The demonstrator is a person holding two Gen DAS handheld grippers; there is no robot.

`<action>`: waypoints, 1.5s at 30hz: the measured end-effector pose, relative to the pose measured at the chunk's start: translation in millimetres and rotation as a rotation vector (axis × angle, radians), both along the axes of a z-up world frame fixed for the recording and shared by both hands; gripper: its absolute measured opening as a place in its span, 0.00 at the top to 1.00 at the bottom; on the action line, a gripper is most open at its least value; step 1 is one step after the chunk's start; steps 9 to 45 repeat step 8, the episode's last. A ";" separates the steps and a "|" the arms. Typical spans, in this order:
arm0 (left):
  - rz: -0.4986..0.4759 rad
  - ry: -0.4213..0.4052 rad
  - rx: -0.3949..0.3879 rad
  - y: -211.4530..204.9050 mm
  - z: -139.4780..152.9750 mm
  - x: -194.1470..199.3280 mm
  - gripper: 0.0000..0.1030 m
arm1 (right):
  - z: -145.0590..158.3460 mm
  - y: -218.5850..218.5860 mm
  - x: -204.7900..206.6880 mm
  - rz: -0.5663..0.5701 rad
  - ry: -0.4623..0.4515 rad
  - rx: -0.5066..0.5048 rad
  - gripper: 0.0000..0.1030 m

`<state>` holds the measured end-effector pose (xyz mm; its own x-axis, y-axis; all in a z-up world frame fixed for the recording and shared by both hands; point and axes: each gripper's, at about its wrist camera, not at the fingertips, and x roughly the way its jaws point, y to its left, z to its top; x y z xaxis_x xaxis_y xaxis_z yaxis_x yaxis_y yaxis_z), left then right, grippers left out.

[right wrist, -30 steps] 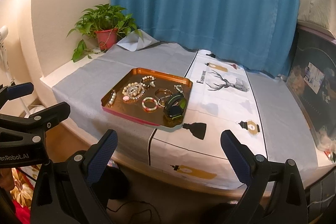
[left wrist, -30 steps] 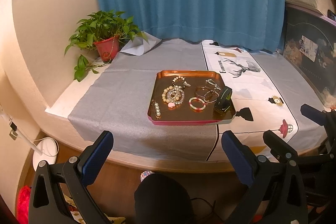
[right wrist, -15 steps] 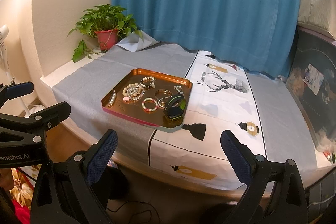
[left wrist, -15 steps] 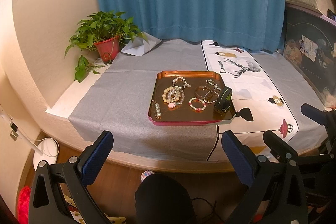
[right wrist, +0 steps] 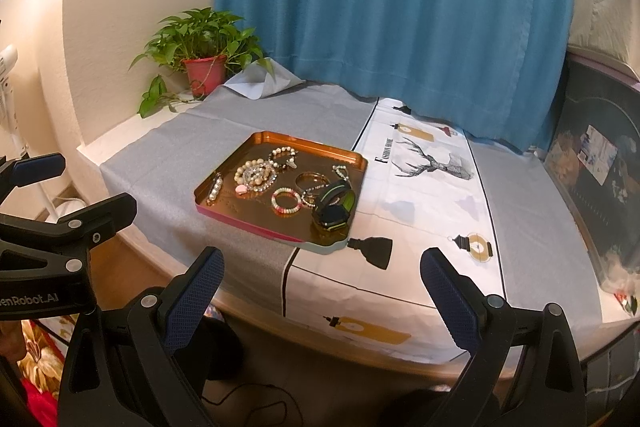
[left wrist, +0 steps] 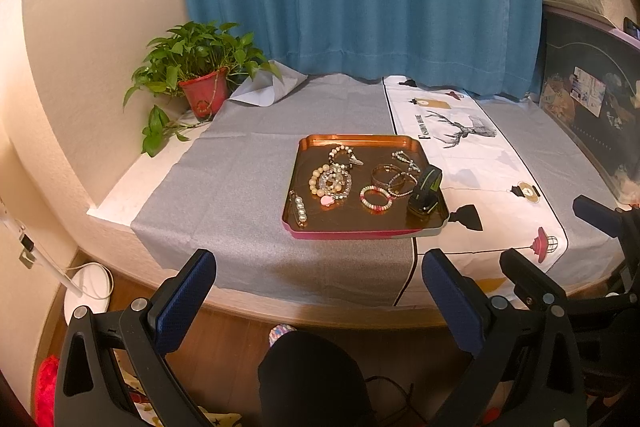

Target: Organize jewelry

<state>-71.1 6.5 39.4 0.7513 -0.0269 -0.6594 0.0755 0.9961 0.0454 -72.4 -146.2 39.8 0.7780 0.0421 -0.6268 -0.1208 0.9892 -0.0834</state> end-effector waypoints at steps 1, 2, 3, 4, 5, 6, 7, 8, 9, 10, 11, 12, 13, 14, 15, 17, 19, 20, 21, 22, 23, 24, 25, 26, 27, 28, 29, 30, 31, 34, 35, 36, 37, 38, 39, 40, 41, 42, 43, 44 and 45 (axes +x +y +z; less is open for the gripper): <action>-0.001 0.000 0.000 1.1 0.3 0.4 0.00 | -0.2 0.9 0.3 -0.001 0.000 0.000 0.05; 0.000 -0.006 0.002 1.6 0.5 -0.1 0.00 | -0.2 0.8 0.2 -0.001 0.001 0.002 0.05; 0.000 -0.011 0.005 1.6 0.5 0.2 0.00 | 0.0 0.6 0.1 -0.001 0.002 0.003 0.05; 0.000 -0.014 0.008 2.4 0.4 0.3 0.00 | -0.2 1.6 0.3 -0.001 0.001 0.002 0.05; 0.000 -0.013 0.009 3.4 0.2 0.8 0.00 | -0.1 1.7 0.1 -0.001 0.001 0.000 0.05; 0.002 -0.010 0.007 4.7 0.0 1.6 0.00 | 0.0 1.6 -0.2 0.000 0.001 -0.002 0.05; 0.005 -0.006 0.005 4.5 -0.3 1.3 0.00 | 0.2 0.7 -0.4 0.001 0.001 -0.001 0.05; 0.008 -0.001 0.003 5.9 -0.9 2.5 0.00 | 0.0 2.1 0.0 -0.002 0.000 0.000 0.05; 0.008 -0.001 0.003 5.9 -0.9 2.5 0.00 | 0.0 2.1 0.0 -0.002 0.000 0.000 0.05; 0.008 -0.001 0.003 5.9 -0.9 2.5 0.00 | 0.0 2.1 0.0 -0.002 0.000 0.000 0.05; 0.008 -0.001 0.003 5.9 -0.9 2.5 0.00 | 0.0 2.1 0.0 -0.002 0.000 0.000 0.05; 0.008 -0.001 0.003 5.9 -0.9 2.5 0.00 | 0.0 2.1 0.0 -0.002 0.000 0.000 0.05; 0.008 -0.001 0.003 5.9 -0.9 2.5 0.00 | 0.0 2.1 0.0 -0.002 0.000 0.000 0.05; 0.008 -0.001 0.003 5.9 -0.9 2.5 0.00 | 0.0 2.1 0.0 -0.002 0.000 0.000 0.05; 0.008 -0.001 0.003 5.9 -0.9 2.5 0.00 | 0.0 2.1 0.0 -0.002 0.000 0.000 0.05; 0.008 -0.001 0.003 5.9 -0.9 2.5 0.00 | 0.0 2.1 0.0 -0.002 0.000 0.000 0.05; 0.008 -0.001 0.003 5.9 -0.9 2.5 0.00 | 0.0 2.1 0.0 -0.002 0.000 0.000 0.05; 0.008 -0.001 0.003 5.9 -0.9 2.5 0.00 | 0.0 2.1 0.0 -0.002 0.000 0.000 0.05; 0.008 -0.001 0.003 5.9 -0.9 2.5 0.00 | 0.0 2.1 0.0 -0.002 0.000 0.000 0.05; 0.008 -0.001 0.003 5.9 -0.9 2.5 0.00 | 0.0 2.1 0.0 -0.002 0.000 0.000 0.05; 0.008 -0.001 0.003 5.9 -0.9 2.5 0.00 | 0.0 2.1 0.0 -0.002 0.000 0.000 0.05; 0.008 -0.001 0.003 5.9 -0.9 2.5 0.00 | 0.0 2.1 0.0 -0.002 0.000 0.000 0.05; 0.008 -0.001 0.003 5.9 -0.9 2.5 0.00 | 0.0 2.1 0.0 -0.002 0.000 0.000 0.05; 0.008 -0.001 0.003 5.9 -0.9 2.5 0.00 | 0.0 2.1 0.0 -0.002 0.000 0.000 0.05; 0.008 -0.001 0.003 5.9 -0.9 2.5 0.00 | 0.0 2.1 0.0 -0.002 0.000 0.000 0.05; 0.008 -0.001 0.003 5.9 -0.9 2.5 0.00 | 0.0 2.1 0.0 -0.002 0.000 0.000 0.05; 0.008 -0.001 0.003 5.9 -0.9 2.5 0.00 | 0.0 2.1 0.0 -0.002 0.000 0.000 0.05; 0.008 -0.001 0.003 5.9 -0.9 2.5 0.00 | 0.0 2.1 0.0 -0.002 0.000 0.000 0.05; 0.008 -0.001 0.003 5.9 -0.9 2.5 0.00 | 0.0 2.1 0.0 -0.002 0.000 0.000 0.05; 0.008 -0.001 0.003 5.9 -0.9 2.5 0.00 | 0.0 2.1 0.0 -0.002 0.000 0.000 0.05; 0.008 -0.001 0.003 5.9 -0.9 2.5 0.00 | 0.0 2.1 0.0 -0.002 0.000 0.000 0.05; 0.008 -0.001 0.003 5.9 -0.9 2.5 0.00 | 0.0 2.1 0.0 -0.002 0.000 0.000 0.05; 0.008 -0.001 0.003 5.9 -0.9 2.5 0.00 | 0.0 2.1 0.0 -0.002 0.000 0.000 0.05; 0.008 -0.001 0.003 5.9 -0.9 2.5 0.00 | 0.0 2.1 0.0 -0.002 0.000 0.000 0.05; 0.008 -0.001 0.003 5.9 -0.9 2.5 0.00 | 0.0 2.1 0.0 -0.002 0.000 0.000 0.05; 0.008 -0.001 0.003 5.9 -0.9 2.5 0.00 | 0.0 2.1 0.0 -0.002 0.000 0.000 0.05; 0.008 -0.001 0.003 5.9 -0.9 2.5 0.00 | 0.0 2.1 0.0 -0.002 0.000 0.000 0.05; 0.008 -0.001 0.003 5.9 -0.9 2.5 0.00 | 0.0 2.1 0.0 -0.002 0.000 0.000 0.05; 0.008 -0.001 0.003 5.9 -0.9 2.5 0.00 | 0.0 2.1 0.0 -0.002 0.000 0.000 0.05; 0.008 -0.001 0.003 5.9 -0.9 2.5 0.00 | 0.0 2.1 0.0 -0.002 0.000 0.000 0.05; 0.008 -0.001 0.003 5.9 -0.9 2.5 0.00 | 0.0 2.1 0.0 -0.002 0.000 0.000 0.05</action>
